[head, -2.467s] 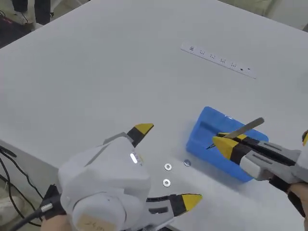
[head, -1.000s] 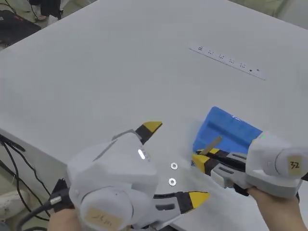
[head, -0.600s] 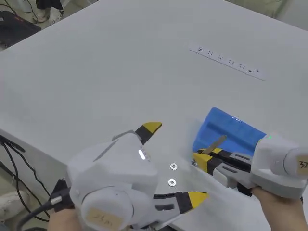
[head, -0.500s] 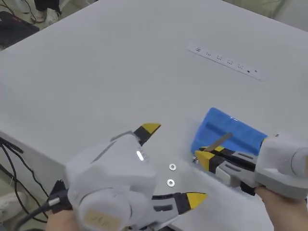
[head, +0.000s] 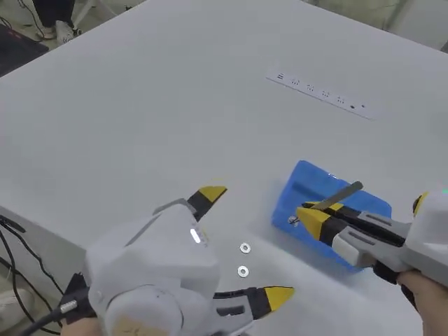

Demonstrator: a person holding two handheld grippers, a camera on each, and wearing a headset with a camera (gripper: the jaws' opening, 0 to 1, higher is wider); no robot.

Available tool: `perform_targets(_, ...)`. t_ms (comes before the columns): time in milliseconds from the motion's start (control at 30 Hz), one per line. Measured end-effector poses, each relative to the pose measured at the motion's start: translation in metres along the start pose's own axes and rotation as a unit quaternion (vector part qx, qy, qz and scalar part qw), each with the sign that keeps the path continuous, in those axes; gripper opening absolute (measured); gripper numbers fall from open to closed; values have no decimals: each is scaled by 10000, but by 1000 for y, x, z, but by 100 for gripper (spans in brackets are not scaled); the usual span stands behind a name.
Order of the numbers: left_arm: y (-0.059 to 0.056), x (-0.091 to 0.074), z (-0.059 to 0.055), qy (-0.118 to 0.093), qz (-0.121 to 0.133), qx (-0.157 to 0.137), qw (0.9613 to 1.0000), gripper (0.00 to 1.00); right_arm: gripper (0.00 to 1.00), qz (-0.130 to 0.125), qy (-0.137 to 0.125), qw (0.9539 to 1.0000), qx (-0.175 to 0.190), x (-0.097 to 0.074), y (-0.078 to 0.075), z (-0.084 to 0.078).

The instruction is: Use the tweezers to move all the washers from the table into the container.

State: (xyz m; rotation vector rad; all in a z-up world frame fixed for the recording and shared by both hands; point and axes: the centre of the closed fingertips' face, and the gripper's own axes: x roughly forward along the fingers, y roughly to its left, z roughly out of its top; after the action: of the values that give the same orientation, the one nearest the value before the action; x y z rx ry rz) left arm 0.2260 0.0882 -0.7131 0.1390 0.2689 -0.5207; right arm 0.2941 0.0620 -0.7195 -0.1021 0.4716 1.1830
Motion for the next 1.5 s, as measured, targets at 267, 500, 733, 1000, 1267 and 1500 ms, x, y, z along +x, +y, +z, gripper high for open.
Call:
perform_targets(267,0,0,-2,37,-26,-7,10000,83,4,-313,-128,9994,62,-8,-23,10)
perform_targets(500,1,0,-3,47,-9,-6,10000,83,4,-740,-101,9967,310,-10,-56,9)
perform_targets(733,1,0,-5,79,-5,5,10000,82,4,-1046,143,9925,617,-6,-82,-9)
perform_targets(1000,-2,1,-4,71,-62,-42,9999,84,4,-1156,369,9901,703,-1,-91,-22)
perform_targets(1267,-2,1,-3,83,-42,-45,9999,84,4,-1157,643,9885,736,5,-93,-42)
perform_targets(1500,-2,1,-4,115,-48,-27,9999,83,4,-1225,727,9869,758,4,-96,-49)
